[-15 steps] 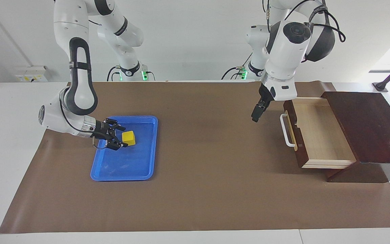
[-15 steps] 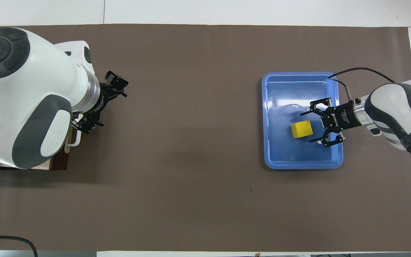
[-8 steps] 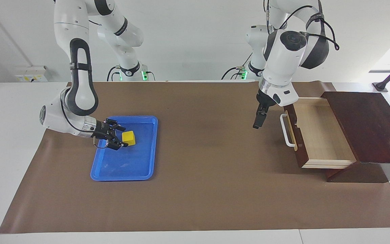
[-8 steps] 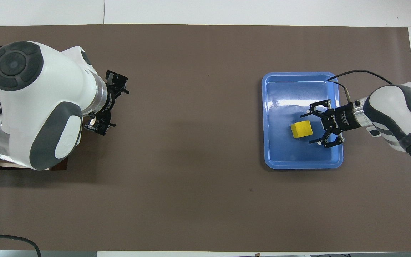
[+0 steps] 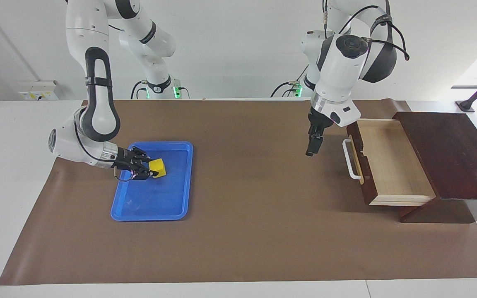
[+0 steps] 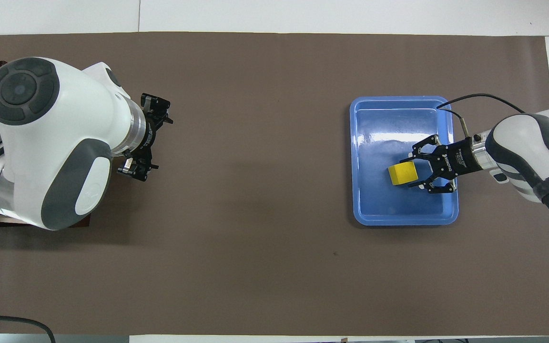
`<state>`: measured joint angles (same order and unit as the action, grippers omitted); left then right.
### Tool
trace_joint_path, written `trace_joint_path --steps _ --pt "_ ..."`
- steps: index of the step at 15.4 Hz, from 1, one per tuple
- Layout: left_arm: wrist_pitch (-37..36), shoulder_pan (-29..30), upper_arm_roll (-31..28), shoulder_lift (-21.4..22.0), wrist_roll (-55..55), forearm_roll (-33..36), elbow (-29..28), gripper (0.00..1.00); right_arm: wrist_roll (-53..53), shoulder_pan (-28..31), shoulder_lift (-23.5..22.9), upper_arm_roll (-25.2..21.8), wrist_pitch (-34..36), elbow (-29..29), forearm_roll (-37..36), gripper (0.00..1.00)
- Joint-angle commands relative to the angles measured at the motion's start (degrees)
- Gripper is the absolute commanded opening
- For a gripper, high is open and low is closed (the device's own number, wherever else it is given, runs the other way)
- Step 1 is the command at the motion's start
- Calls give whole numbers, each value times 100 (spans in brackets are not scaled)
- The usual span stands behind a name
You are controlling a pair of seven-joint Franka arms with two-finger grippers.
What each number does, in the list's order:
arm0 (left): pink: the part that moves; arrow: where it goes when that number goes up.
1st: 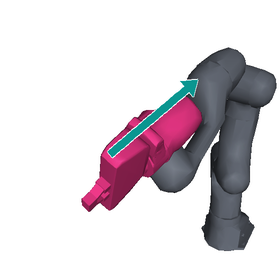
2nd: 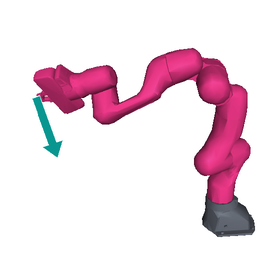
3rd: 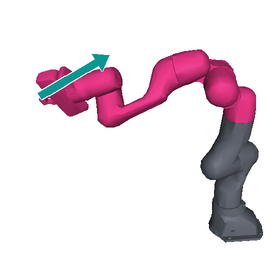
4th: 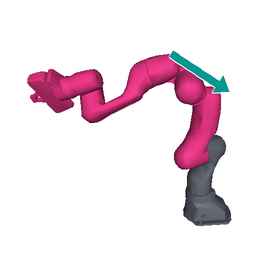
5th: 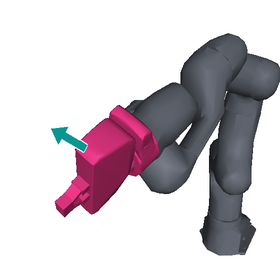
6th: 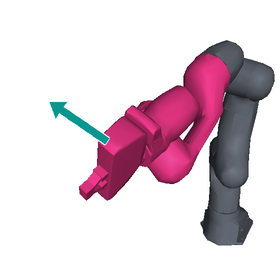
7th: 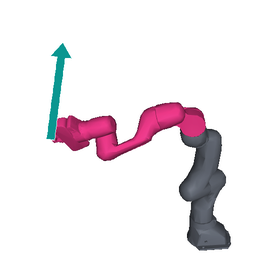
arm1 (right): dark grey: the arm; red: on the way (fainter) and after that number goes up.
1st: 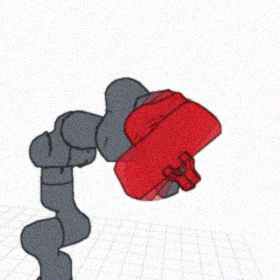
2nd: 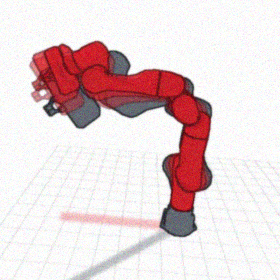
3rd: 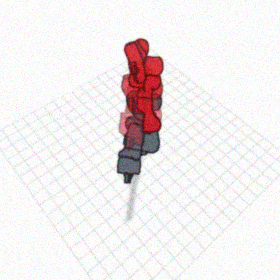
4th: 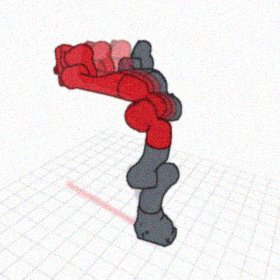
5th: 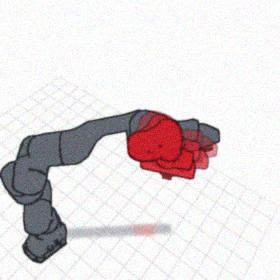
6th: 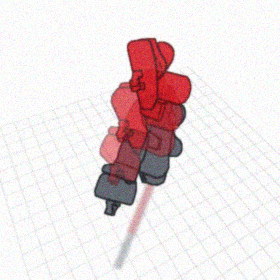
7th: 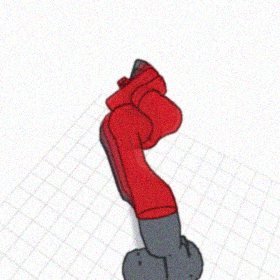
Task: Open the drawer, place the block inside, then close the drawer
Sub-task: 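Lift the yellow block with the right gripper toward the left gripper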
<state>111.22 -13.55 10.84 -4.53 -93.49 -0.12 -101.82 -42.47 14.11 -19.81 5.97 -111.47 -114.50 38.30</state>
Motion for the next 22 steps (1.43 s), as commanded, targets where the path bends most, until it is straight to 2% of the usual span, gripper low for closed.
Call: trace_joint_path --steps 1,6,9,13,16,20,22 --pt "75 -95 -91 172 -73 -93 -207 100 108 31 21 27 37 225 73 0" --pt "-109 -33 -100 198 -221 -93 -225 100 -1295 -468 56 62 819 1375 73 0" --pt "-179 -86 -100 189 -573 -84 -181 100 -2568 -1136 82 80 732 1789 169 0" --pt "-92 -86 -91 58 -1083 -102 -146 100 -3775 -2085 161 89 65 1870 274 0" --pt "40 -95 -91 -460 -1504 -443 161 100 -4373 -2683 170 89 -480 1826 389 0" --pt "1049 -471 -91 -584 -2637 -620 -49 100 -4752 -3088 179 89 -691 1817 407 0" --pt "1332 -656 -74 -742 -2885 -629 -40 100 -4805 -3343 188 89 -954 1765 407 0"
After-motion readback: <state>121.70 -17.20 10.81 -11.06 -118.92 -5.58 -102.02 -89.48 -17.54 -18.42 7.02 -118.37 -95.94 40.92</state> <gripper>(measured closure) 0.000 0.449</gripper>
